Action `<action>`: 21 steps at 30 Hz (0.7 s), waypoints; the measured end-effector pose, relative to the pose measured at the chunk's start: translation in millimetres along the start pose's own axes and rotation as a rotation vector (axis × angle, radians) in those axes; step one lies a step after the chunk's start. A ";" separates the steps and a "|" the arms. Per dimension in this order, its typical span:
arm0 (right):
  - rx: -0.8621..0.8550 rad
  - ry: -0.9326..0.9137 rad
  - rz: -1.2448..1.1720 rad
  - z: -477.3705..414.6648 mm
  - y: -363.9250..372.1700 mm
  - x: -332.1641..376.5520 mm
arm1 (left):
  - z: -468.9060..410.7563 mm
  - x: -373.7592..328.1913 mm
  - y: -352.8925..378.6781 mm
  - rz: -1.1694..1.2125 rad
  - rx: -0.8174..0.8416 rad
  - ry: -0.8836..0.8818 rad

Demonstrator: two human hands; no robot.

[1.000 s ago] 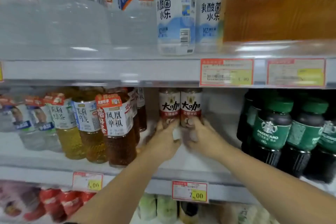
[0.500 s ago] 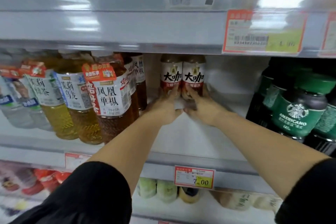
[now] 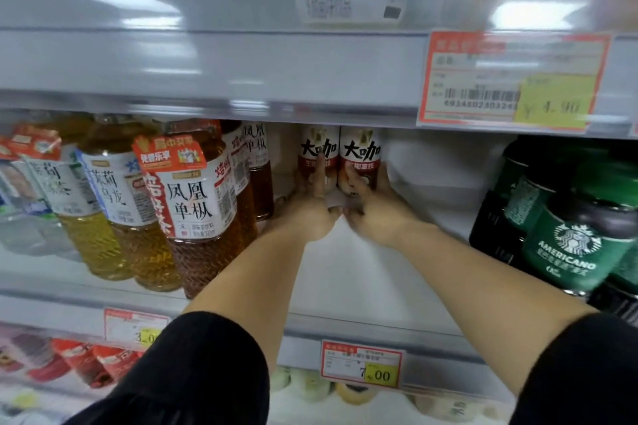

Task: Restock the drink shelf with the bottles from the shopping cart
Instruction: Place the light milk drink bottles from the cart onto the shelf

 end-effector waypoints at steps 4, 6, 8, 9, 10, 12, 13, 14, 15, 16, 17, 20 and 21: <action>0.008 0.006 -0.130 26.2 -22.3 13.9 | 23.1 -15.3 -21.7 0.157 0.036 0.029; -0.080 -0.063 -0.175 56.9 -39.0 28.8 | 56.6 -25.6 -43.5 0.307 0.008 0.098; -0.153 -0.112 -0.219 96.3 -49.5 45.6 | 105.9 -26.3 -68.2 0.416 -0.079 0.150; -0.172 -0.142 -0.261 116.5 -50.2 56.4 | 133.5 -21.1 -76.8 0.446 -0.137 0.160; -0.180 -0.186 -0.313 136.3 -47.7 69.0 | 162.5 -15.2 -83.0 0.464 -0.199 0.171; -0.175 -0.314 -0.414 171.1 -34.5 101.4 | 219.2 3.4 -88.6 0.515 -0.318 0.177; -0.146 -0.374 -0.447 183.6 -23.3 118.3 | 243.5 17.2 -87.0 0.547 -0.359 0.154; -0.105 -0.425 -0.471 193.5 -8.5 134.8 | 266.5 33.2 -82.9 0.561 -0.389 0.117; -0.045 -0.465 -0.480 201.5 8.8 151.1 | 286.8 51.7 -76.7 0.551 -0.417 0.074; 0.034 -0.490 -0.479 207.7 29.2 166.5 | 306.7 71.6 -68.6 0.523 -0.432 0.026; 0.125 -0.508 -0.464 213.1 50.7 182.2 | 325.8 93.0 -58.8 0.498 -0.440 -0.038; 0.374 -0.539 -0.381 227.4 126.7 221.2 | 387.9 161.7 -19.0 0.475 -0.443 -0.317; 0.446 -0.538 -0.355 233.8 153.9 232.4 | 411.0 184.6 -3.1 0.469 -0.447 -0.417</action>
Point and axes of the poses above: each hand's wrist, its own z-axis away from the middle knuckle, its own y-axis out of the palm, x = y × z, the point moved 3 cm from there along -z, towards the middle knuckle, and after that the axes turned 1 degree about -x, right-handed, at the moved point
